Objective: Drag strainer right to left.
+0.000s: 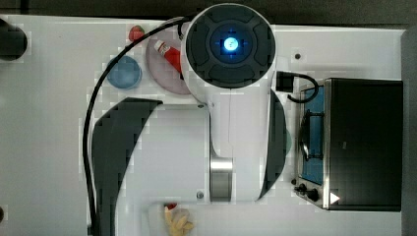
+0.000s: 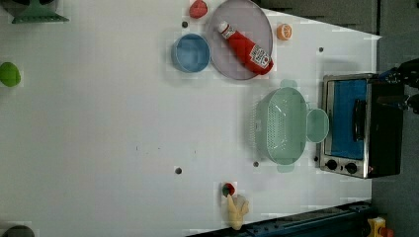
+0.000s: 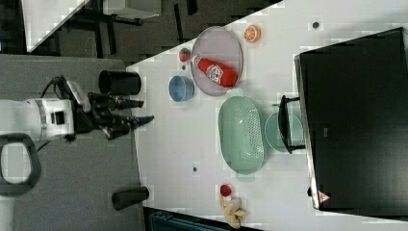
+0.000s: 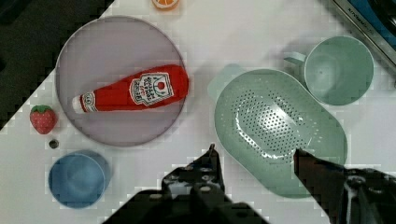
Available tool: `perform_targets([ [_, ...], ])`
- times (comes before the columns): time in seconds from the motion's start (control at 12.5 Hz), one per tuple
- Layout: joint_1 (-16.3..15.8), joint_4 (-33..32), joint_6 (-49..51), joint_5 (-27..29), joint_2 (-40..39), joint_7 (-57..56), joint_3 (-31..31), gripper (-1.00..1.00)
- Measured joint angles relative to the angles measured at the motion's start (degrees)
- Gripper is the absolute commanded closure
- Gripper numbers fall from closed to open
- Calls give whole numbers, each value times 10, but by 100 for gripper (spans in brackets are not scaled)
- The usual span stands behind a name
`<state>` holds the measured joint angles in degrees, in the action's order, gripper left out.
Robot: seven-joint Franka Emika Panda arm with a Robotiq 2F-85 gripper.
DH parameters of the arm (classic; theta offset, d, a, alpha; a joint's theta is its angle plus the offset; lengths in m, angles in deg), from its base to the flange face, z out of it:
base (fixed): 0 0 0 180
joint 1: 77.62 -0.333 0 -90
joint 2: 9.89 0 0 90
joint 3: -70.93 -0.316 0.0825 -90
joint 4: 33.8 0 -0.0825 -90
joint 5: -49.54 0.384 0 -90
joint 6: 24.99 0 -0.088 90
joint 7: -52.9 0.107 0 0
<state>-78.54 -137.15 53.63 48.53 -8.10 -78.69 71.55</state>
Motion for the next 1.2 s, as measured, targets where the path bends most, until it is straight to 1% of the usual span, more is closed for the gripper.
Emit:
perform_targets([
  [0.16,3,-125,91,-13,131,0,6,-82],
  [0.24,7,-165,114,-13,196,0,8,-99],
  [0.32,13,-182,115,-15,247,0,8,-100],
  [0.48,12,-182,107,-11,319,0,14,-100],
  [0.56,11,-182,84,-16,339,0,17,-100],
  [0.64,13,-190,37,-22,348,0,18,-100],
  [0.72,14,-194,-9,-20,340,3,23,-100],
  [0.88,14,-221,-94,-16,280,16,29,-100],
  [1.12,19,-322,-195,-26,149,71,27,-100],
  [1.2,21,-352,-226,-19,100,105,25,-100],
])
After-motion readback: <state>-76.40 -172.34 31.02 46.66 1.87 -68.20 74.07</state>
